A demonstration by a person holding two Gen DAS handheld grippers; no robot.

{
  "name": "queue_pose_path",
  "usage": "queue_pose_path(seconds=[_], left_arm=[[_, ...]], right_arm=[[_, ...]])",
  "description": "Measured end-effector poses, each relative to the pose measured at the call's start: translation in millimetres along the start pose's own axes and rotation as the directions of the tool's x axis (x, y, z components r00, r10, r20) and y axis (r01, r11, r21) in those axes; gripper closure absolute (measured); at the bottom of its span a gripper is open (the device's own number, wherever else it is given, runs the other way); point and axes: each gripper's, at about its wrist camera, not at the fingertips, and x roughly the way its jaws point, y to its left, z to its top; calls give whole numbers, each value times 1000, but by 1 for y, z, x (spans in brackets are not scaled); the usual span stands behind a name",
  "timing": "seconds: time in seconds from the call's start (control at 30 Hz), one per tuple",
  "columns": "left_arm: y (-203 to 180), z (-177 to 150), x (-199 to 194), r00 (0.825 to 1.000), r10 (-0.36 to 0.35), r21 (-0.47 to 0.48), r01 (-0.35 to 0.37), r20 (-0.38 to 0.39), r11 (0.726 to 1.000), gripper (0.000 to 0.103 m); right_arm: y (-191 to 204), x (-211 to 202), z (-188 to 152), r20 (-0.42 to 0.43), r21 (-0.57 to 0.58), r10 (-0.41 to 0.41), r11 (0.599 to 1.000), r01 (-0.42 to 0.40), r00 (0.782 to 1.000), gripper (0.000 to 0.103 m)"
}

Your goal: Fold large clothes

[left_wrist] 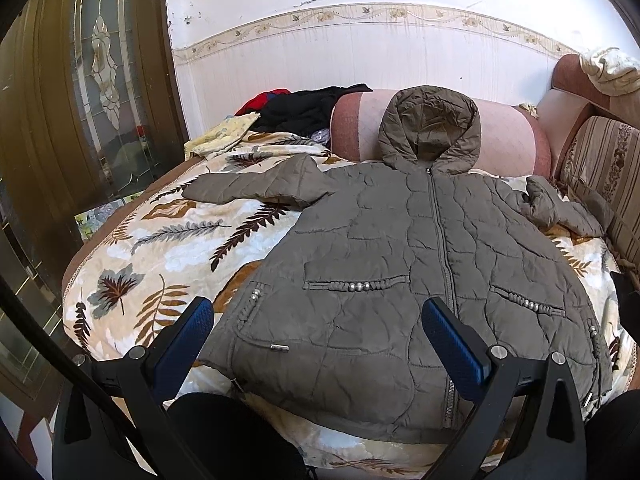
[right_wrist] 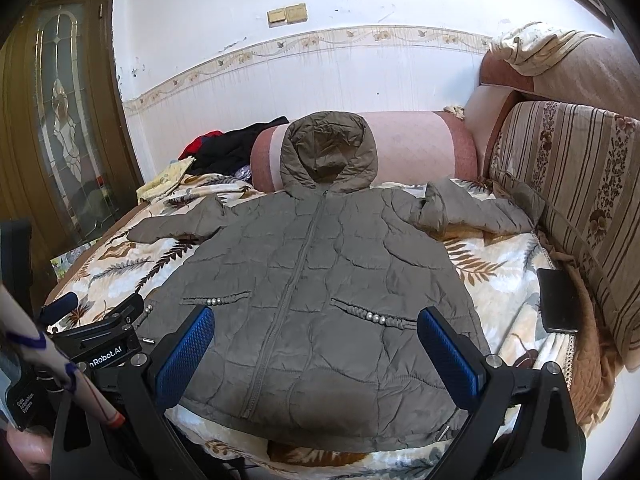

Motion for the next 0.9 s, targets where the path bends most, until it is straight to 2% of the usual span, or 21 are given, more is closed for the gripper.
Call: queue_pose_path(seconds=[0.23, 0.37, 0.57, 0.7, 0.9], left_arm=[[-2, -1, 10, 999, 29, 59, -27, -28, 998, 0], [-3, -6, 21, 999, 37, 79, -36, -15, 996, 0], [-2, -4, 46, 999, 39, 80, -36, -29, 996, 0], [-2, 18, 71, 998, 49, 70, -45, -43, 996, 0], [-22, 67, 112, 998, 6, 60, -2, -55, 998, 0]], right_arm=[[-3, 11, -2, -24, 10, -4, 1000, 5, 1000, 0], [-6, 21, -3, -46, 16, -1, 1000, 2, 999, 0], [-11, 40, -4, -87, 20, -6, 1000, 8, 996, 0], [-28, 60, 8, -112, 65, -25, 997, 33, 993, 0], [-69, 84, 42, -121, 169, -31, 984, 52, 992, 0]])
